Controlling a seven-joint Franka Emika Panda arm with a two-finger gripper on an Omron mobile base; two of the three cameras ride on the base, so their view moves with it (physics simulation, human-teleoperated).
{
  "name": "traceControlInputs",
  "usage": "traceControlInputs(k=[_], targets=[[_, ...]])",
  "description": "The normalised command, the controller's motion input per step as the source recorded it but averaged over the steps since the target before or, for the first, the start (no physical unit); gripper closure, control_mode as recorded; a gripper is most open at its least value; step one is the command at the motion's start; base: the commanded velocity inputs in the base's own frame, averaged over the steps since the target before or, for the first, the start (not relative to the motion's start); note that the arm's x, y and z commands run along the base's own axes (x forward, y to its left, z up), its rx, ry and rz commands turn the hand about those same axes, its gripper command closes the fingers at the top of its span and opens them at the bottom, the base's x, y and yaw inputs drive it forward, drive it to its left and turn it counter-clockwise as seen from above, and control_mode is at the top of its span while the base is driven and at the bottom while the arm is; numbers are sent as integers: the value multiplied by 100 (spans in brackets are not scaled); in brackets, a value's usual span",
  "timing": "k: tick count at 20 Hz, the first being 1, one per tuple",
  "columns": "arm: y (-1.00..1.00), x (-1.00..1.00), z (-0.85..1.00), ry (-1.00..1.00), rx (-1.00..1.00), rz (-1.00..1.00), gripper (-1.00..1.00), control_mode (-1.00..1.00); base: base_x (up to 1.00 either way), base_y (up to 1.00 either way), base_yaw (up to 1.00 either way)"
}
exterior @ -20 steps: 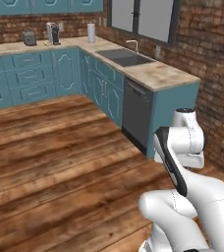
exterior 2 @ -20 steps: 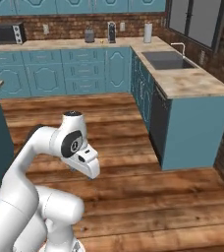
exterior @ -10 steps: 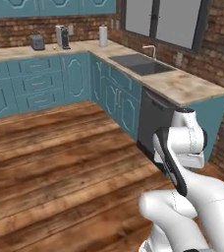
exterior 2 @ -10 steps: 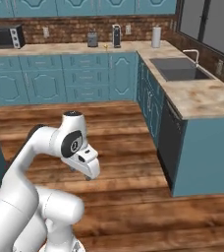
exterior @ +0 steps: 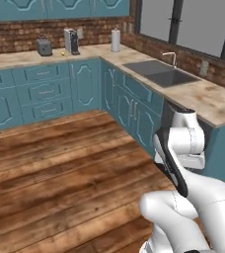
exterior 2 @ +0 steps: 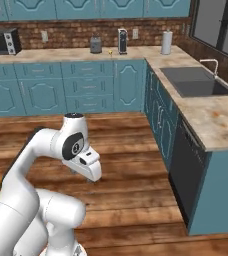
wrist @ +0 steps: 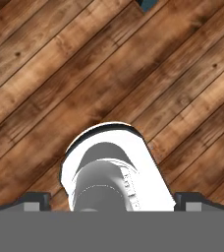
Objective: Take the fork and place it on the left side of the plate. Then take the spoon and place it on the right side of the plate. Make sure they're directly next to the plate.
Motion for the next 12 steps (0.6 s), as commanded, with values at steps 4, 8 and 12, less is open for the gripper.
traceControlInputs(k=[4,8,12], targets=[[0,0,0,0,0,0,-100,100,100,0,1],[0,0,0,0,0,0,-100,100,100,0,1],[0,0,0,0,0,0,-100,100,100,0,1]])
